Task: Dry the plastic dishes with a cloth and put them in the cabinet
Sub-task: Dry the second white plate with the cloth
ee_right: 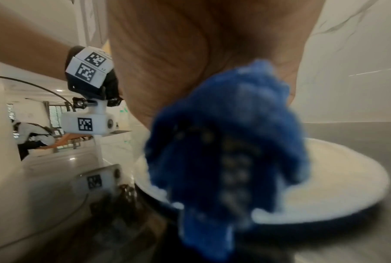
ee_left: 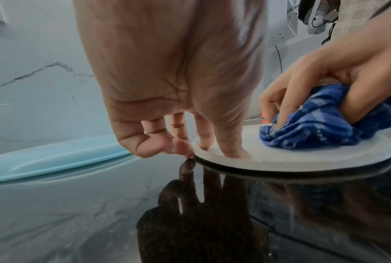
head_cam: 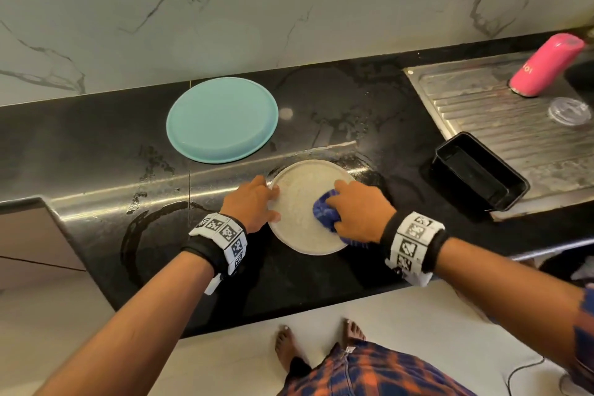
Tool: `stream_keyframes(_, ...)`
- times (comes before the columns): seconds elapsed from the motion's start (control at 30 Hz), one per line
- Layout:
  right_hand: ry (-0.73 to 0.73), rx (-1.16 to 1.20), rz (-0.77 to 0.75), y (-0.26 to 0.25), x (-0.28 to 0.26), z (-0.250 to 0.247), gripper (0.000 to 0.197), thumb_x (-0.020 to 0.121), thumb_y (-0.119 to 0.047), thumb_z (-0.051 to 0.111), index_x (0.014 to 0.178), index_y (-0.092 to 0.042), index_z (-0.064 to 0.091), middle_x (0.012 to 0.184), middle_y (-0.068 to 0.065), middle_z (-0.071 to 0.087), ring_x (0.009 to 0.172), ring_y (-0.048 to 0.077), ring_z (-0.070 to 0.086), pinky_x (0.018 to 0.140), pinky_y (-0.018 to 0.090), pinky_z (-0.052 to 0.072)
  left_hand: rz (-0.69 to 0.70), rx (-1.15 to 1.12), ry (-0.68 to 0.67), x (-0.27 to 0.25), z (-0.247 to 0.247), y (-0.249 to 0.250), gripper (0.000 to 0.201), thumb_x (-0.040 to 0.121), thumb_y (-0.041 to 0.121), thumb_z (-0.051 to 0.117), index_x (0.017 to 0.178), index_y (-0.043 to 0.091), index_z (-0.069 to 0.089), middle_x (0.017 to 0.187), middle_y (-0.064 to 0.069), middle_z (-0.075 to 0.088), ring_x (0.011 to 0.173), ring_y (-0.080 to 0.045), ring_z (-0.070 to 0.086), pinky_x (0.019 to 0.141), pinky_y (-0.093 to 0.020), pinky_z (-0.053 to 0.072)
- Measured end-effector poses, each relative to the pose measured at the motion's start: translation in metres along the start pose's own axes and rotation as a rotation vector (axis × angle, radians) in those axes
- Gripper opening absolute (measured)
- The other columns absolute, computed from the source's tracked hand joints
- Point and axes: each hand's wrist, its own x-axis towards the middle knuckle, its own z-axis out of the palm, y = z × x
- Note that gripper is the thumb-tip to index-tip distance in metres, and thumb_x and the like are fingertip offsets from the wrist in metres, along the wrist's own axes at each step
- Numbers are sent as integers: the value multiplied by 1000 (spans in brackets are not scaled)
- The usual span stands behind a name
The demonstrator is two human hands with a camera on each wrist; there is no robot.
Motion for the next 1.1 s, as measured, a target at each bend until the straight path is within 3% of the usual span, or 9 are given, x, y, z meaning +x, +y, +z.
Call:
stream_keyframes(0.1,0,-29,-139,-26,4,4,34,83,-42,61,111,-24,67,120,3,50,102,27,54,71,35,45,16,29,-5,2,-2,1,62,90,45,66,145,27,45,123,-1,42,117,-25,48,95,-42,47)
stream_keyframes(0.2,11,-12,-171,-37,29,-12,31,81,-40,64,110,-31,67,105,-1,47,98,25,53,65,35,39,25,37,0,4,-2,1,59,88,45,69,141,26,52,116,-1,42,113,-25,51,90,-38,47)
stream_keyframes(0.3,44,6,-59,-26,57,-27,26,80,-39,67,104,-31,67,95,-3,43,95,27,57,66,36,42,12,28,17,5,-2,0,59,84,49,72,136,27,57,110,1,42,113,-25,52,90,-38,46)
stream_keyframes(0.53,51,51,312,5,33,-13,30,90,-42,57,109,-19,62,117,6,49,99,29,59,71,36,38,-26,23,27,3,5,1,65,87,51,66,145,31,45,127,0,44,121,-25,47,97,-46,47)
stream_keyframes(0.7,-6,68,124,-36,-1,6,30,87,-39,61,105,-15,66,124,6,48,97,29,59,69,35,39,-18,61,26,7,-1,7,60,84,50,71,137,30,53,122,-1,46,119,-26,49,94,-43,47)
stream_keyframes(0.8,17,177,73,-45,10,1,23,79,-40,66,91,-20,62,106,2,50,86,27,58,64,34,39,-24,84,26,9,-2,10,57,83,49,72,135,31,55,123,-2,45,121,-26,48,92,-42,46)
stream_keyframes(0.93,130,421,181,-11,24,-15,19,74,-38,67,84,-22,65,82,-3,61,78,23,63,63,29,44,-38,55,46,12,-1,10,59,80,47,76,134,31,57,124,-1,46,122,-25,48,96,-41,46)
stream_keyframes(1.03,230,552,260,38,13,-33,22,77,-41,70,92,-26,71,80,-4,67,72,16,61,62,25,44,-55,-37,33,14,3,5,63,79,46,78,136,32,56,127,-1,45,122,-24,50,101,-40,44)
stream_keyframes(1.1,340,572,337,79,-7,-44,26,73,-47,71,90,-28,70,79,-6,68,73,15,62,67,29,49,-71,-136,36,14,9,1,69,76,47,80,139,32,54,126,0,46,118,-23,52,101,-39,44)
